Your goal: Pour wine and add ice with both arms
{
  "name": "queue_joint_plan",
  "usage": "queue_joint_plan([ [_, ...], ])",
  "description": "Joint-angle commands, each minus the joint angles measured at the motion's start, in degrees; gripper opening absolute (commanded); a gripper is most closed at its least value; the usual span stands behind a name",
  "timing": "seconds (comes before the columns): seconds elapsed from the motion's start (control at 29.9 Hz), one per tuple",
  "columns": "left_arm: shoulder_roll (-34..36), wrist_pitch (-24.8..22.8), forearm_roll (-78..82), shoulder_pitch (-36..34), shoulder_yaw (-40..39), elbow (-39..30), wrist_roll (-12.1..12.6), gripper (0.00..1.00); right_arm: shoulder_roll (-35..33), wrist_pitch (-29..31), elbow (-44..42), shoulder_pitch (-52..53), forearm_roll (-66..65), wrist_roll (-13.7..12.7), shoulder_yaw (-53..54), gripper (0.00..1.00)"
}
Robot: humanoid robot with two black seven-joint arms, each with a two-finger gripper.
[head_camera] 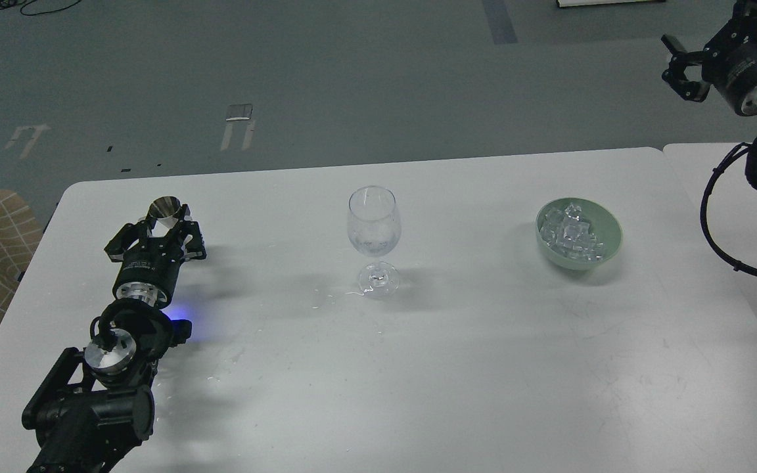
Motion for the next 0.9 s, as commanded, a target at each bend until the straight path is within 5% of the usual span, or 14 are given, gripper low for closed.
queue_joint_plan([
  [0.0, 0.0, -0.2, 0.0, 0.0, 0.0, -0.1, 0.0, 0.48, 0.0, 0.0, 0.0, 0.0, 0.0, 0.0, 0.0, 1.0],
  [0.87, 0.6, -0.5, 0.3, 0.2, 0.0, -1.4, 0.5, 0.69, 0.4, 0.0, 0.3, 0.0, 0.2, -0.2, 0.1, 1.0],
])
